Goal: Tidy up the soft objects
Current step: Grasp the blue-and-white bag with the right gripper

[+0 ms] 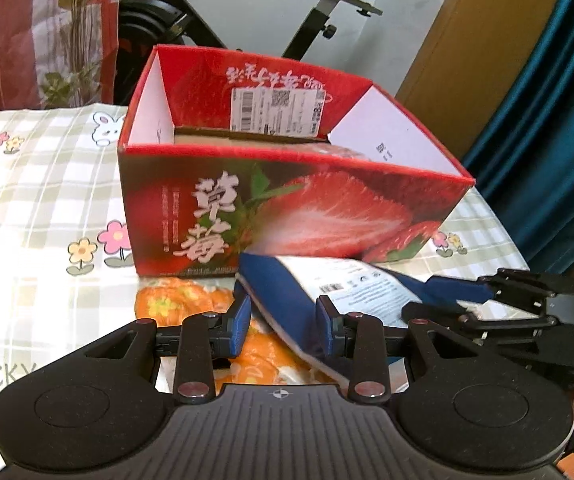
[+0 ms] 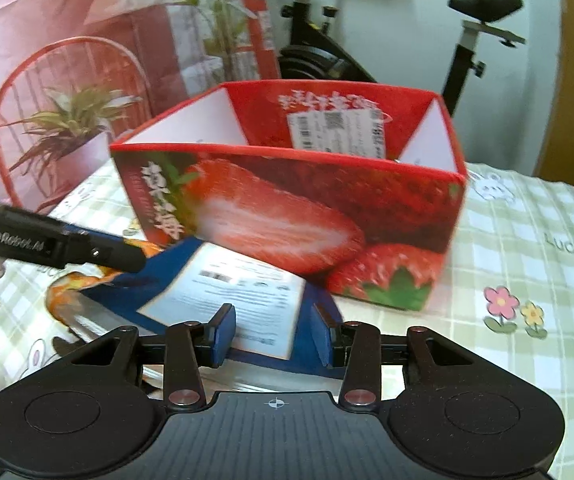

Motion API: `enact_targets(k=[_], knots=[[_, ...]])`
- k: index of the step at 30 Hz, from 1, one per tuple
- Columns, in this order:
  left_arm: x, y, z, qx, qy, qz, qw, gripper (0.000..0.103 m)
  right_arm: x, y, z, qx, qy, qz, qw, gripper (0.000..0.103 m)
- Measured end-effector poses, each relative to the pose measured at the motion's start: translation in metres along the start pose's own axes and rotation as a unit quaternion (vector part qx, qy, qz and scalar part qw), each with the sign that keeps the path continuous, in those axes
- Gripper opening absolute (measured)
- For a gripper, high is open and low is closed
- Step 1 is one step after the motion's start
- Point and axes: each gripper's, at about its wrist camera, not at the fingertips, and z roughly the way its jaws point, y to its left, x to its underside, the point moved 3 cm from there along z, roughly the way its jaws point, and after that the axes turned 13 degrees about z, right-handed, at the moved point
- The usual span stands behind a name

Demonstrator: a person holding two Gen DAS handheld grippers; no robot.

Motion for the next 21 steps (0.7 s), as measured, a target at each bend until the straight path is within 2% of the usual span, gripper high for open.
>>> enact_targets(k=[1,6,11,15,21], knots=[[0.002,-0.001,0.002,0.000,0.003,-0.001,1.0000,0.039,0.000,-0.003,0.001,0.002,-0.001,0.002,1.000,0.047],[0.007,-0.003,0.010,0.012,0.009,-0.010,0.9998,0.040,-0.001,-0.012,0.006,0.008,0.005,0.009,1.000,0.055],[0.009,0.000,0.017,0.023,0.017,-0.023,0.9993,0.046,0.001,-0.022,0.017,0.002,0.024,0.030,0.999,0.064],[0.009,0.001,0.023,0.031,0.021,-0.032,0.9988,0.050,0.000,-0.030,0.024,-0.013,0.035,0.059,0.998,0.063],[0.008,-0.003,0.034,0.054,0.025,-0.040,0.9974,0.049,-0.003,-0.026,0.029,-0.025,0.041,0.052,0.997,0.053]])
